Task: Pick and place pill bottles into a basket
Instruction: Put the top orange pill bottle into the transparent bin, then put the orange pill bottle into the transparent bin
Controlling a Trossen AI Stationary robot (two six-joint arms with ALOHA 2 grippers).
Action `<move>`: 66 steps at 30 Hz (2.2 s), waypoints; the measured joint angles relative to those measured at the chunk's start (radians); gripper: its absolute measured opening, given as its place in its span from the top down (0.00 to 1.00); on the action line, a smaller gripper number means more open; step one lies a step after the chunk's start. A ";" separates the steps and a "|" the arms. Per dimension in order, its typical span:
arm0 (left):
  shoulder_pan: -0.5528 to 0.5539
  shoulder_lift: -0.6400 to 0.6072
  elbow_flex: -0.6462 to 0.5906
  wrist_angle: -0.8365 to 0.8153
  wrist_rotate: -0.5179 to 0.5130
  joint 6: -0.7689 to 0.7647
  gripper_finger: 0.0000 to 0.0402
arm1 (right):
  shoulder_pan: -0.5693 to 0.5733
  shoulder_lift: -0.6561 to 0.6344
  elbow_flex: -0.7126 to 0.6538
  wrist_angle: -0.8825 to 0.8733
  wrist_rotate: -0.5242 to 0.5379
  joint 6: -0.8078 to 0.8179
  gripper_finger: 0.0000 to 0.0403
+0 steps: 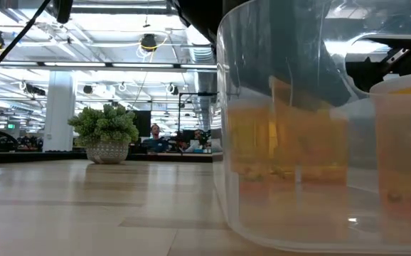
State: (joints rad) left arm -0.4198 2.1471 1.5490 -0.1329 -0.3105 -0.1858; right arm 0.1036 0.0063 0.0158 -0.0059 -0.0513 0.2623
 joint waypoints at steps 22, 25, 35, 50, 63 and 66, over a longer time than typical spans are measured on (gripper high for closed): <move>0.020 -0.014 0.000 -0.086 -0.001 -0.112 0.20 | 0.000 0.000 0.000 0.000 0.000 0.000 0.23; 0.006 -0.049 0.000 -0.100 -0.133 -0.076 0.21 | 0.000 0.000 0.000 0.000 0.000 0.000 0.23; -0.005 -0.148 0.000 -0.141 -0.161 -0.186 0.22 | 0.000 0.000 0.000 0.000 0.000 0.000 0.23; -0.234 -0.258 0.000 -0.651 -0.188 -0.327 0.22 | 0.000 0.000 0.000 0.000 0.000 0.000 0.23; -0.586 -0.304 0.000 -1.018 -0.333 -0.667 0.22 | 0.000 0.000 0.000 0.000 0.000 0.000 0.23; -0.660 -0.304 0.000 -1.034 -0.374 -0.776 0.22 | 0.000 0.000 0.000 0.000 0.000 0.000 0.23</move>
State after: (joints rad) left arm -1.0794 1.8428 1.5486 -1.1669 -0.6846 -0.9614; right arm 0.1034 0.0061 0.0158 -0.0055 -0.0513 0.2626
